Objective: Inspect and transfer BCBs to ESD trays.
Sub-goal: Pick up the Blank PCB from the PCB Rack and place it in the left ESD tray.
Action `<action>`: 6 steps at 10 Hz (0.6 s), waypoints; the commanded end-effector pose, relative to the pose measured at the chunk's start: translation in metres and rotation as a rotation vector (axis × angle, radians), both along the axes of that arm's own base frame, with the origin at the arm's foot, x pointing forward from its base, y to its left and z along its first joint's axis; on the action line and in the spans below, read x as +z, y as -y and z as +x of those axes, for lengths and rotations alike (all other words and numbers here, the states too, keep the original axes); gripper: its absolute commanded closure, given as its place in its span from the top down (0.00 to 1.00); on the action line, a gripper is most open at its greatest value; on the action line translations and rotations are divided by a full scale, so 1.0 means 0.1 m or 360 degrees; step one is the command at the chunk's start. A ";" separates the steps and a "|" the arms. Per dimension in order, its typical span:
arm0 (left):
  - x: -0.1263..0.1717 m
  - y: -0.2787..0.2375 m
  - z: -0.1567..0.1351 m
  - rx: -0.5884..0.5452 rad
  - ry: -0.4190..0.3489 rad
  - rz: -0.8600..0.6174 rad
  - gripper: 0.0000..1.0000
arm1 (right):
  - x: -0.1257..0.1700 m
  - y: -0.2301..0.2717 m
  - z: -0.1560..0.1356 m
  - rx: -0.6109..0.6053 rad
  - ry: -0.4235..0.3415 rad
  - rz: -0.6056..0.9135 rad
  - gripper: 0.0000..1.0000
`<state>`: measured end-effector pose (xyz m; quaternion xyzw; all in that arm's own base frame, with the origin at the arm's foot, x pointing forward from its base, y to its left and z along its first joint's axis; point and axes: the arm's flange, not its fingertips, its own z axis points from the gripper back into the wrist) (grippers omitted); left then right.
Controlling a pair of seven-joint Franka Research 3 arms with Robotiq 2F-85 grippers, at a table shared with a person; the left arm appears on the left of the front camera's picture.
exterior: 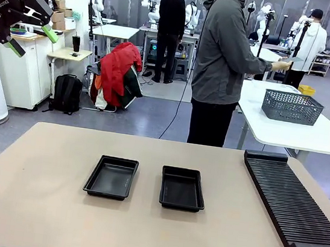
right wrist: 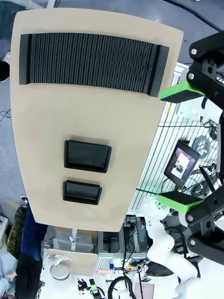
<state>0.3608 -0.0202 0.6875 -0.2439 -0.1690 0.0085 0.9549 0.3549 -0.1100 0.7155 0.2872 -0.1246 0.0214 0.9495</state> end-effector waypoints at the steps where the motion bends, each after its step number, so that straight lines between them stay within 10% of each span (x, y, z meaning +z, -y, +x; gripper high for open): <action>1: 0.00 0.00 0.00 0.0002 0.0004 -0.0002 1.00 | 0.01 -0.01 -0.02 -0.0028 -0.0015 0.0025 1.00; 6: 0.00 0.00 0.00 0.0002 0.0004 -0.0002 1.00 | 0.00 0.00 0.00 -0.0001 0.0001 0.0000 1.00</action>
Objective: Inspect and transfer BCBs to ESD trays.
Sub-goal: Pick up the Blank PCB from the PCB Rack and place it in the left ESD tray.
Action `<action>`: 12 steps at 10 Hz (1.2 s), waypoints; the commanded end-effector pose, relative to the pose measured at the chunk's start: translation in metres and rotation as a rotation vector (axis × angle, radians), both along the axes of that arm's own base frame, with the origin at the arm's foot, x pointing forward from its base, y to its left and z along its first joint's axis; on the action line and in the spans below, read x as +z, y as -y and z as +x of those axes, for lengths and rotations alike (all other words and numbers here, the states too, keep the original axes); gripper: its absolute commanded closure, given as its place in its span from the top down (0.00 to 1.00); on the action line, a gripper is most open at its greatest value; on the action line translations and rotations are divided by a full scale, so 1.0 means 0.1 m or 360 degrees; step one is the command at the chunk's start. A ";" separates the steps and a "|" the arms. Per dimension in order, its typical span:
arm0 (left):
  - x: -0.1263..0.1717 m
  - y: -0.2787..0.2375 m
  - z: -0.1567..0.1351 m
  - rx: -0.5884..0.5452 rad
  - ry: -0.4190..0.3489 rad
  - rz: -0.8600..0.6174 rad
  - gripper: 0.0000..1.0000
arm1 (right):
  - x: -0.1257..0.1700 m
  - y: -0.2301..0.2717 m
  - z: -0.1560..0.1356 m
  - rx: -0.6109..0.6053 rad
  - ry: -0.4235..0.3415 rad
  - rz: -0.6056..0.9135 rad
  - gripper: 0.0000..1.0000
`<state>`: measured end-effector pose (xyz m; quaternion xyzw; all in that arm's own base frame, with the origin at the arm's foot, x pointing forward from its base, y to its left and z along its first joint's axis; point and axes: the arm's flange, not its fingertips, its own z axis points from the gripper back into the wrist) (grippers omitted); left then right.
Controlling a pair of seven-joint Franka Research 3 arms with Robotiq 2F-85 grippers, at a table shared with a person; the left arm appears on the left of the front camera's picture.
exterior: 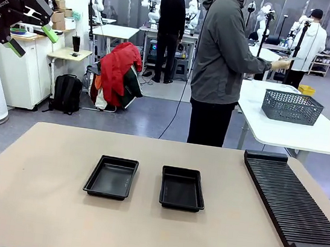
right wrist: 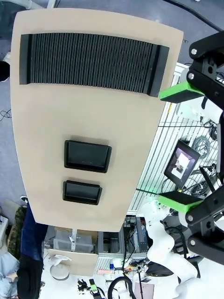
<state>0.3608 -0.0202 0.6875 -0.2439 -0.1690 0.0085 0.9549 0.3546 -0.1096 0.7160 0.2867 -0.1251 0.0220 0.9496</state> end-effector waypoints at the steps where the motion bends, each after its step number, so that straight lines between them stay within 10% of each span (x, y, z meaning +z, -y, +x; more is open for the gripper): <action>1: 0.00 0.00 0.00 0.0002 0.0004 -0.0002 1.00 | 0.00 0.01 0.00 -0.0002 -0.0002 0.0002 1.00; 12: 0.00 0.00 0.00 0.0002 0.0004 -0.0002 1.00 | 0.00 0.01 0.00 -0.0002 -0.0002 0.0002 1.00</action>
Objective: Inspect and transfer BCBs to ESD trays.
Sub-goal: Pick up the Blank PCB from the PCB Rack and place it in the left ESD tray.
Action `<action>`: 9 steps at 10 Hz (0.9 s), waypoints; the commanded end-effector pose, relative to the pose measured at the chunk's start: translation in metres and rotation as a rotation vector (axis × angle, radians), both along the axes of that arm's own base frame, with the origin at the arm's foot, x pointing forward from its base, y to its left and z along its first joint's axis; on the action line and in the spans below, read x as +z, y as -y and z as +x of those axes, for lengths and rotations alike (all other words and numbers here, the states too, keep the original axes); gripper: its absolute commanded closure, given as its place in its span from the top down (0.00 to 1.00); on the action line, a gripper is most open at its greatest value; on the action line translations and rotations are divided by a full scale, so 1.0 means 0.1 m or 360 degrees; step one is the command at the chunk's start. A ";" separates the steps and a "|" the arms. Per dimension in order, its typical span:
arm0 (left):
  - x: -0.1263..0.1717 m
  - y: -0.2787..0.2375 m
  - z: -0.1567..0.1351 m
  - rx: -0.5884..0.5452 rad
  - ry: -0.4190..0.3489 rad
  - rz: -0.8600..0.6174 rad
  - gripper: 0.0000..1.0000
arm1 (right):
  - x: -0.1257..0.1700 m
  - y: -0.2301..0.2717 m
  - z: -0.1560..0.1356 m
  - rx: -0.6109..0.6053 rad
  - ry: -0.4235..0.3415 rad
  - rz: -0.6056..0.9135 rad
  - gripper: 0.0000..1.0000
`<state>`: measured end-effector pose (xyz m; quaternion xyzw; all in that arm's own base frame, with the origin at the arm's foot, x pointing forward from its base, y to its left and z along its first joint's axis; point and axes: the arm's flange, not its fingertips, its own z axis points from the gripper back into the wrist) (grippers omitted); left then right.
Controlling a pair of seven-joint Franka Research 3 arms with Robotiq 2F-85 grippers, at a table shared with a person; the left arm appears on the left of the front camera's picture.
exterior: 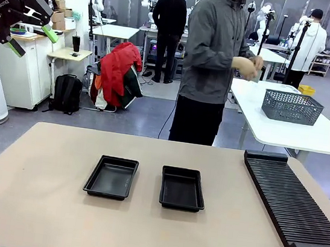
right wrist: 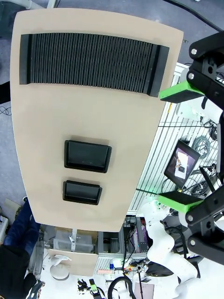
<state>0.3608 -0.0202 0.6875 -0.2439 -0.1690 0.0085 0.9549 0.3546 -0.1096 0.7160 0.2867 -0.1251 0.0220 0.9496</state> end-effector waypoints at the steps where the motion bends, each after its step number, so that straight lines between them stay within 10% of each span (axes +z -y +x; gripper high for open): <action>1: 0.00 0.00 0.00 0.0002 0.0004 -0.0002 1.00 | 0.00 0.01 0.00 -0.0002 -0.0002 0.0002 1.00; 9: 0.00 0.00 0.00 0.0002 0.0004 -0.0002 1.00 | 0.00 0.01 0.00 -0.0002 -0.0002 0.0002 1.00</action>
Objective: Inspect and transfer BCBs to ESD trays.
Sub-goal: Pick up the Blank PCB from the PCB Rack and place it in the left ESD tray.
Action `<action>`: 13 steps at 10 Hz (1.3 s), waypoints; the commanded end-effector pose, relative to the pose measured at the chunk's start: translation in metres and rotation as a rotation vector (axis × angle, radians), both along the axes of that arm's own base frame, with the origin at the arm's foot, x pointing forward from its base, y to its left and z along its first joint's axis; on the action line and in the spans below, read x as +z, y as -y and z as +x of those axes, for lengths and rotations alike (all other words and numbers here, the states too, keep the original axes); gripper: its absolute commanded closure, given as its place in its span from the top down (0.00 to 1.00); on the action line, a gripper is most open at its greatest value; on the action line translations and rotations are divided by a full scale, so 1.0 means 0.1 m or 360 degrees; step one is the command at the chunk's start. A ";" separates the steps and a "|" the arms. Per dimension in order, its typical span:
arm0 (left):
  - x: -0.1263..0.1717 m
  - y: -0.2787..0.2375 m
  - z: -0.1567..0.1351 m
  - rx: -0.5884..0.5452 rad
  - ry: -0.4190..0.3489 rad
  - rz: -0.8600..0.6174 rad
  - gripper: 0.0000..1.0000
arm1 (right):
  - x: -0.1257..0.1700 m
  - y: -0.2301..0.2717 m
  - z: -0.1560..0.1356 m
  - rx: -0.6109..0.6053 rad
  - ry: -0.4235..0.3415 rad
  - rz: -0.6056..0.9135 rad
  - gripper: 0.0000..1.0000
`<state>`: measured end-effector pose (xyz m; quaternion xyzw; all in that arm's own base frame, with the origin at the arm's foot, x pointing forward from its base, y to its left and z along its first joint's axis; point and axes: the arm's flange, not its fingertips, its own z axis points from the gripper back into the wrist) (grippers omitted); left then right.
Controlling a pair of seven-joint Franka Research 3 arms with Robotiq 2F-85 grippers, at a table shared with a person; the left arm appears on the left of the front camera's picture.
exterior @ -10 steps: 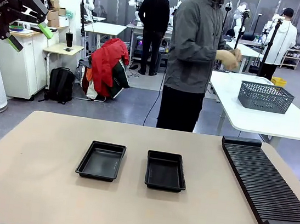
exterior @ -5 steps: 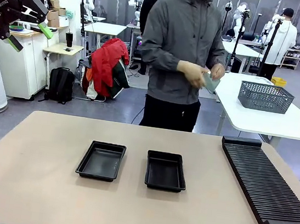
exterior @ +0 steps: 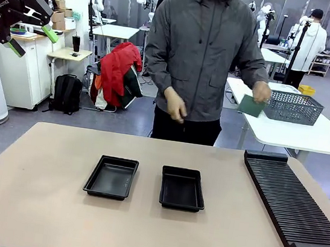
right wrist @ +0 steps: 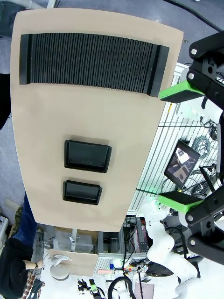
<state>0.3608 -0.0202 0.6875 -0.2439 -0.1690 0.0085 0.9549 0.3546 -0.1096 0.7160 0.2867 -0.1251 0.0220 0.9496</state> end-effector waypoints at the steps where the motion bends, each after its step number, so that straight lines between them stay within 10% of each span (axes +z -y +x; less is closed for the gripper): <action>1: 0.00 0.00 0.00 0.0002 0.0004 -0.0002 1.00 | 0.00 0.01 0.00 -0.0002 -0.0002 0.0002 1.00; 13: 0.00 0.00 0.00 0.0002 0.0004 -0.0002 1.00 | 0.00 0.01 0.00 -0.0002 -0.0002 0.0002 1.00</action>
